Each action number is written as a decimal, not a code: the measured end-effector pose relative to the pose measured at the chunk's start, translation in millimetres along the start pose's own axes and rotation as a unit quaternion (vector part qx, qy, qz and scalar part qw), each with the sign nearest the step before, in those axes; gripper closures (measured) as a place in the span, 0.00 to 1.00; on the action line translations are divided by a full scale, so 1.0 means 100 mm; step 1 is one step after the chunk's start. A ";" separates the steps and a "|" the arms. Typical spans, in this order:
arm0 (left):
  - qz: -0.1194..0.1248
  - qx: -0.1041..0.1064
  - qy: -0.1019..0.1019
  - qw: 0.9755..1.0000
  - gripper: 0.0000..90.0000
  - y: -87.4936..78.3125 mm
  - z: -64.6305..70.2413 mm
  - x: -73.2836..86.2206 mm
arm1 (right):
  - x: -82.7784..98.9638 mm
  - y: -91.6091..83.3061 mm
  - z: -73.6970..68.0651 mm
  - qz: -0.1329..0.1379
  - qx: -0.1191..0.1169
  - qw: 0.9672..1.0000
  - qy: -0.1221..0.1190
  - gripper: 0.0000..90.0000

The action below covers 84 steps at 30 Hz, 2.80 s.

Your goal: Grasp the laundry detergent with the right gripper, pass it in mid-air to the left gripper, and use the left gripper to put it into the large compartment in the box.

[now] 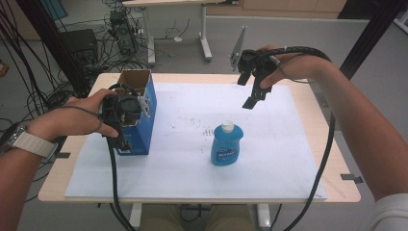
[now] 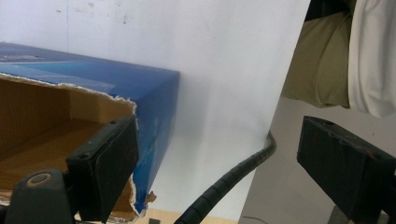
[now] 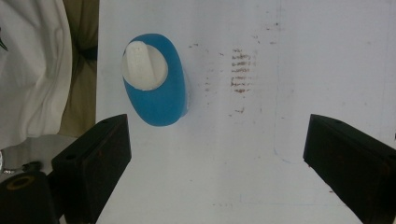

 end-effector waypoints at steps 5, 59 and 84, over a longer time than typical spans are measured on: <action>0.000 -0.002 -0.001 1.000 0.15 0.00 0.01 -0.02 | 0.06 0.01 -0.04 0.008 -0.002 1.000 -0.002 0.08; 0.010 -0.016 -0.013 1.000 0.13 0.07 0.02 -0.15 | 0.35 0.48 -0.34 0.029 -0.046 0.998 -0.038 0.06; 0.016 -0.021 -0.017 0.999 0.14 0.08 0.01 -0.20 | 0.43 0.70 -0.36 0.061 -0.061 0.996 -0.035 0.06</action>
Point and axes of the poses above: each handheld gripper's, and its own axes: y roughly forward along the jaws, x roughly out of its underside, z roughly to its right, the point moved 8 cm from there along y, roughly forward along the jaws, and after that the axes turned 6 degrees about y, right-handed, at the moved point
